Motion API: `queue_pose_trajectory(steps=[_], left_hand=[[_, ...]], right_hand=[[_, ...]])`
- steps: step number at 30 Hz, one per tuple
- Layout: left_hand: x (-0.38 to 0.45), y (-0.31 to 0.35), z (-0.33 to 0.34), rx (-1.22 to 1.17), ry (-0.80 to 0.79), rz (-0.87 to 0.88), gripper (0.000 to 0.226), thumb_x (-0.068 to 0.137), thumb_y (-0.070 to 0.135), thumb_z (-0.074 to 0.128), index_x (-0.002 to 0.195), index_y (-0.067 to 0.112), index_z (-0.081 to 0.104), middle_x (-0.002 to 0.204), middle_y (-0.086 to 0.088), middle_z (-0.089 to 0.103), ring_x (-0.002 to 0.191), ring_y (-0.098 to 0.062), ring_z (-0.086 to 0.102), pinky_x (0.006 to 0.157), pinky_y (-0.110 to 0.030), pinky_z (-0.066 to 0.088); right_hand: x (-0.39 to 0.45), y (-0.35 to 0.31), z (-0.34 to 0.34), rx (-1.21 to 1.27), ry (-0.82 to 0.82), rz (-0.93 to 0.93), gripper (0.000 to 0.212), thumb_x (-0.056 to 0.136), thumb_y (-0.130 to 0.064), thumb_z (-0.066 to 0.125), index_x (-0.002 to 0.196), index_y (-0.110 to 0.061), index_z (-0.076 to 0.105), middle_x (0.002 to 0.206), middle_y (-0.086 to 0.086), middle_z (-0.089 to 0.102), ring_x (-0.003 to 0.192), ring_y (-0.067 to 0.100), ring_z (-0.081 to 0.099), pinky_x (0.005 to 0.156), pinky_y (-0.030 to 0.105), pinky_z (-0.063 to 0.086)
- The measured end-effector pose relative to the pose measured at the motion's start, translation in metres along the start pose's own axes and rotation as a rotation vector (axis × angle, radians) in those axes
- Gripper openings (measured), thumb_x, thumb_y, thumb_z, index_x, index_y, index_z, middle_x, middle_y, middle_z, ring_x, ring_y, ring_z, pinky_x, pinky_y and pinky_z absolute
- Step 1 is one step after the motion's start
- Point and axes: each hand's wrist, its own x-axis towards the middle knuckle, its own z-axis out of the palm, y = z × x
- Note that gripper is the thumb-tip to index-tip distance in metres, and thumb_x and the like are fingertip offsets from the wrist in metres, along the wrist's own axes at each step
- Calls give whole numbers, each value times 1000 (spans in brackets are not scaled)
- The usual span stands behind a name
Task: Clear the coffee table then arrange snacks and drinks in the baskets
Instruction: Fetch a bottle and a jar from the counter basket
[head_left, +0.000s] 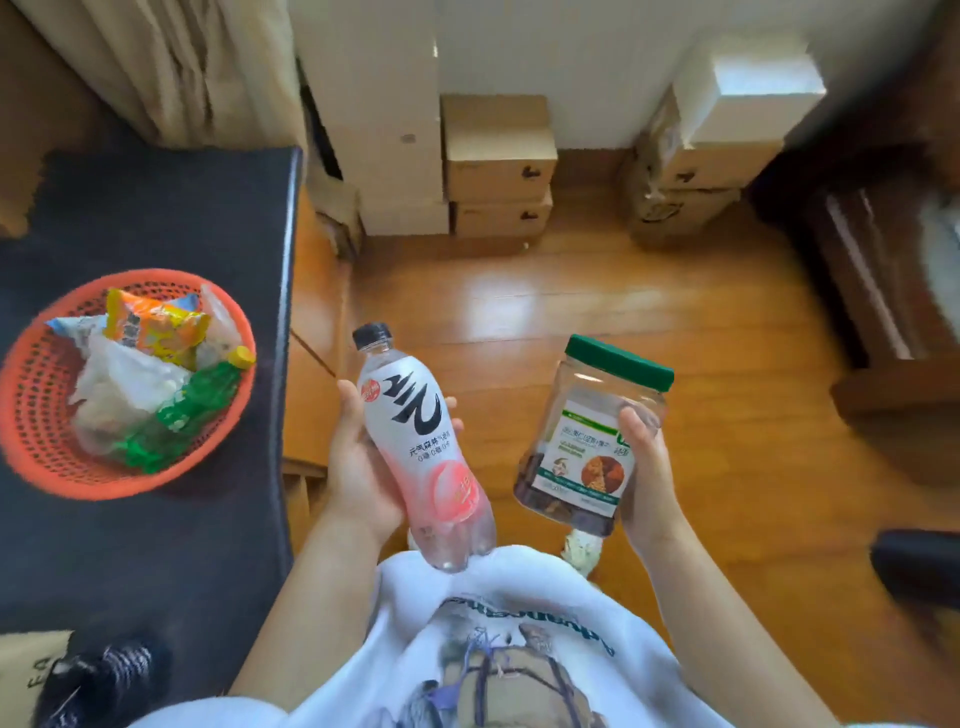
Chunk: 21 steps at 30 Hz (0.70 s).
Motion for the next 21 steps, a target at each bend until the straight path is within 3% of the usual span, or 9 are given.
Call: queue_pose_trajectory(steps=[4, 7, 12, 16, 21], left_hand=[[13, -44, 68, 166, -150, -44, 74, 36, 61, 83, 93, 15, 74, 88, -11, 70, 75, -25, 68, 70, -38, 56], [17, -93, 124, 288, -227, -104, 67, 36, 59, 84, 88, 18, 76, 84, -10, 70, 71, -23, 69, 66, -35, 57], [13, -197, 224, 480, -343, -212, 63, 35, 60, 82, 84, 21, 75, 82, -8, 68, 72, -24, 66, 65, -33, 58], [8, -269, 287, 593, -415, -289, 70, 35, 60, 83, 89, 16, 72, 82, -10, 69, 70, -25, 67, 65, -34, 57], [5, -339, 340, 732, -527, -411, 58, 49, 57, 78, 92, 19, 73, 86, -9, 70, 75, -24, 68, 67, -34, 58]], right_hand=[[-25, -14, -76, 116, 119, -70, 81, 65, -47, 61, 129, -2, 42, 108, 12, 64, 91, 21, 69, 68, 30, 56], [-48, -19, -142, 220, 213, -113, 73, 67, -46, 61, 126, -7, 43, 110, 13, 60, 94, 22, 67, 70, 31, 56], [-89, -22, -259, 315, 370, -154, 66, 66, -47, 65, 120, -12, 48, 109, 13, 61, 98, 28, 64, 81, 45, 52], [-119, -25, -335, 335, 448, -186, 56, 55, -56, 76, 102, -32, 56, 97, -1, 67, 92, 18, 68, 70, 33, 57], [-148, -22, -402, 443, 592, -197, 84, 48, -66, 76, 114, -21, 50, 97, 0, 70, 92, 17, 69, 66, 28, 57]])
